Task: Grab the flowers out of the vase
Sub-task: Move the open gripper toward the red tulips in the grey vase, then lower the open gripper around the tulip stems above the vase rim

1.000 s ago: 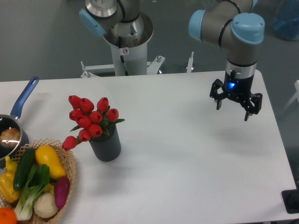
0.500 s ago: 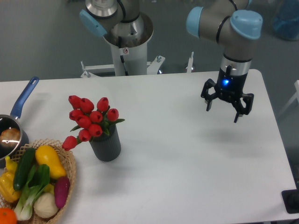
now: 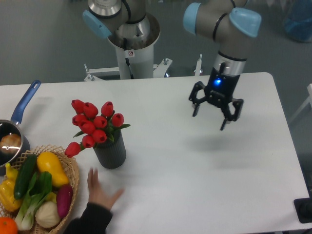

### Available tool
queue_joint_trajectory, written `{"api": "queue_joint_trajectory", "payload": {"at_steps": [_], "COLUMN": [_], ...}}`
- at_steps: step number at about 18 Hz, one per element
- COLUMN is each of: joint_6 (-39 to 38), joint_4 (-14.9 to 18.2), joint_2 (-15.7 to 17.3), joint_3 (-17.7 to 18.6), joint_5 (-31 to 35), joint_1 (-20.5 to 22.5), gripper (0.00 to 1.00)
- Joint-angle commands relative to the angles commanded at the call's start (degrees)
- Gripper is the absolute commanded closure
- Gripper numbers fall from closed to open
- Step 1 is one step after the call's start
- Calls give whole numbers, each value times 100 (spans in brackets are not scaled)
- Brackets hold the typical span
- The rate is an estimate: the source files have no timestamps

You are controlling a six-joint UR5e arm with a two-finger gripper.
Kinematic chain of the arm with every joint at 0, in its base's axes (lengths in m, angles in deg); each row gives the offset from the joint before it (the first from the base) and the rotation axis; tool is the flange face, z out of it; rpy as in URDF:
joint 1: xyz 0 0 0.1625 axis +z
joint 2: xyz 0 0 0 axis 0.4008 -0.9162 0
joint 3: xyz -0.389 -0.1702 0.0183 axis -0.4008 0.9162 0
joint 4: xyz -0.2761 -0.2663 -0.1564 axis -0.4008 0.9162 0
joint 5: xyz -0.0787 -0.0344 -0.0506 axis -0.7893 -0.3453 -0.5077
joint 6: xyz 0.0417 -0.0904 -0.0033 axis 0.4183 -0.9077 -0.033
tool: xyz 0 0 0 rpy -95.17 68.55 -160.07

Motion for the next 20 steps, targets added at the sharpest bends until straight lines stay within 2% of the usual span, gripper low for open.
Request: {"api": "queue_joint_trajectory", "payload": {"at_steps": [10, 16, 20], "joint_6": [-44, -351, -834], "joint_4": [35, -9, -17], "joint_2": [290, 45, -79], "joint_3": [114, 9, -78], "joint_5": [-70, -175, -806], "joint_1": [-396, -896, -958], "gripper": [0, 0, 0]}}
